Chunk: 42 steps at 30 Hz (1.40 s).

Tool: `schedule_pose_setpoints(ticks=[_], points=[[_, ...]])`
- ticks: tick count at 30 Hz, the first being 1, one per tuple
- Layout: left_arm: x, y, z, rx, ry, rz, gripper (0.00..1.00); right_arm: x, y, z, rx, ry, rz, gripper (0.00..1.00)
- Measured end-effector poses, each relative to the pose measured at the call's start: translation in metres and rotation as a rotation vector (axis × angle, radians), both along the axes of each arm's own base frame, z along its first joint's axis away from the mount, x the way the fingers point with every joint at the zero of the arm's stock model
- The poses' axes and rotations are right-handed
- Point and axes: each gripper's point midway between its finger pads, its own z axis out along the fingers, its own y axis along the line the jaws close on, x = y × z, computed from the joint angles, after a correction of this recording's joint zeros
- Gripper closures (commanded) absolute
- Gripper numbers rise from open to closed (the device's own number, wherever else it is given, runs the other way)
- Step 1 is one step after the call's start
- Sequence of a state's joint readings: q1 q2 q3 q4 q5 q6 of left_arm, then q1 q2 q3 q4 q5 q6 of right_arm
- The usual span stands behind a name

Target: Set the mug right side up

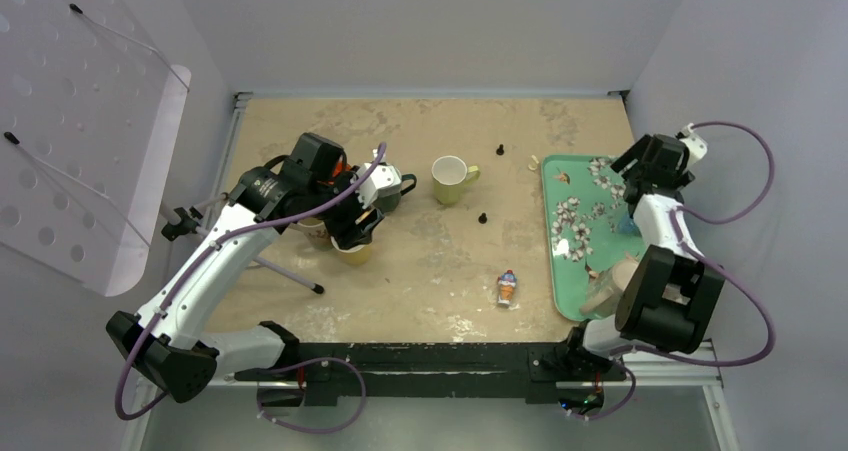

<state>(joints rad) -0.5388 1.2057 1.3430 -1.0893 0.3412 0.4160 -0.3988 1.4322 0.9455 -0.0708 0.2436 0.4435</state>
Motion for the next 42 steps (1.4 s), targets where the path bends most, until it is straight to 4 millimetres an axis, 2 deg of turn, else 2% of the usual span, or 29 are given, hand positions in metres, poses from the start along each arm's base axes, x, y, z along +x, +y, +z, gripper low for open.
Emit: schedule_pose_setpoints(ticks=[4, 7, 10, 12, 15, 17, 21, 23, 26, 28, 31, 35, 42], points=[[0.0, 0.0, 0.0, 0.002, -0.005, -0.006, 0.33, 0.032, 0.043, 0.001, 0.014, -0.033, 0.141, 0.16], [-0.002, 0.002, -0.001, 0.005, -0.007, -0.011, 0.34, 0.047, 0.073, 0.003, 0.039, -0.052, 0.241, 0.16], [-0.003, 0.002, -0.002, 0.006, -0.006, -0.012, 0.34, 0.05, 0.087, 0.004, 0.052, -0.04, 0.288, 0.14], [-0.003, 0.002, -0.002, 0.006, -0.006, -0.012, 0.34, 0.048, 0.09, 0.005, 0.042, -0.011, 0.303, 0.12], [-0.003, 0.002, -0.002, 0.006, -0.006, -0.011, 0.34, 0.037, 0.086, 0.008, 0.0, 0.037, 0.317, 0.08], [-0.003, 0.002, -0.002, 0.006, -0.006, -0.011, 0.33, 0.025, 0.084, 0.017, -0.036, 0.054, 0.323, 0.05], [-0.003, 0.002, -0.002, 0.004, -0.008, -0.012, 0.33, 0.014, 0.079, 0.044, -0.051, -0.019, 0.318, 0.1], [-0.004, 0.002, -0.001, -0.001, -0.01, -0.015, 0.33, 0.012, 0.066, 0.05, -0.011, -0.066, 0.289, 0.1], [-0.007, 0.002, 0.0, -0.008, -0.01, -0.019, 0.33, 0.007, 0.035, 0.038, 0.05, -0.073, 0.188, 0.1], [-0.008, 0.002, 0.0, -0.013, -0.009, -0.023, 0.33, 0.003, 0.021, 0.02, 0.114, -0.051, 0.115, 0.09], [-0.01, 0.002, 0.0, -0.018, -0.009, -0.026, 0.33, 0.004, 0.018, -0.004, 0.226, -0.011, 0.032, 0.09], [-0.012, 0.003, -0.001, -0.019, -0.011, -0.031, 0.33, 0.01, 0.019, -0.02, 0.372, -0.037, -0.091, 0.12], [-0.013, 0.003, -0.002, -0.017, -0.012, -0.033, 0.34, 0.008, 0.022, -0.026, 0.596, -0.174, -0.332, 0.15]])
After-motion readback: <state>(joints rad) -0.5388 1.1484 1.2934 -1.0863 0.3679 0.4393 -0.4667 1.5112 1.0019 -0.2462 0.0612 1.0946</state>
